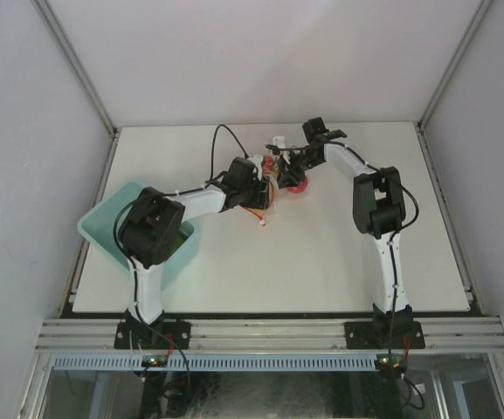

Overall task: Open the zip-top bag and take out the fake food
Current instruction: Pick up the fake fruit from the zipper food storage bag, then place the fake fruit in the bin.

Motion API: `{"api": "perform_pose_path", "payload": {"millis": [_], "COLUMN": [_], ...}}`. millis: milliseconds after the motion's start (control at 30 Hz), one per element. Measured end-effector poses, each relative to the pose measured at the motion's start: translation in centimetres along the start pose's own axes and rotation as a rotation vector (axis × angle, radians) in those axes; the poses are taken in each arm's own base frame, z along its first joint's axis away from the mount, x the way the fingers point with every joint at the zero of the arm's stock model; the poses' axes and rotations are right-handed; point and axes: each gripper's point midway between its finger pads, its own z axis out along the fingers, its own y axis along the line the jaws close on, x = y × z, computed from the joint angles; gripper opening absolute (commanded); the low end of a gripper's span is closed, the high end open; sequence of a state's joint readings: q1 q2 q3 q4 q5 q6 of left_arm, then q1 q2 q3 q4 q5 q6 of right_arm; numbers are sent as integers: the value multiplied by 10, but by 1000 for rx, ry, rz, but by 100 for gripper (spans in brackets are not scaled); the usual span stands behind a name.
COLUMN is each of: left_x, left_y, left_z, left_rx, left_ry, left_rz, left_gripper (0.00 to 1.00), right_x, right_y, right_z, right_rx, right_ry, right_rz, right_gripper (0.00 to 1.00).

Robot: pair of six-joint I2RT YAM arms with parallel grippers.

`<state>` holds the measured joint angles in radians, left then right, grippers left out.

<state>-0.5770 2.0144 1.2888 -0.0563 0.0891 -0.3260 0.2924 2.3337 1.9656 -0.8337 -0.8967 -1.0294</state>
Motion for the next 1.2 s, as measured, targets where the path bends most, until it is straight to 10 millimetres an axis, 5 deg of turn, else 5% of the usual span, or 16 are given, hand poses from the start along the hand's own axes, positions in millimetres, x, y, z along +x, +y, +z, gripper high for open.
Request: {"api": "perform_pose_path", "payload": {"millis": [167,400,833,1200], "left_x": [-5,-35,-35,-45], "left_y": [4,3,36,57], "left_z": [-7,-41,-91,-155], "left_rx": [-32,-50,-244,-381], "left_ry": [-10,-80,-72,-187], "left_rz": [-3,-24,-130,-139], "left_gripper": [21,1,0,0], "right_x": [0,0,-9,-15], "right_y": [0,0,0,-1], "right_z": [-1,-1,-7,-9], "right_rx": [0,6,34,57], "right_ry": [-6,-10,-19,-26], "right_rz": [1,9,84,196], "right_gripper": [30,30,31,31]}}
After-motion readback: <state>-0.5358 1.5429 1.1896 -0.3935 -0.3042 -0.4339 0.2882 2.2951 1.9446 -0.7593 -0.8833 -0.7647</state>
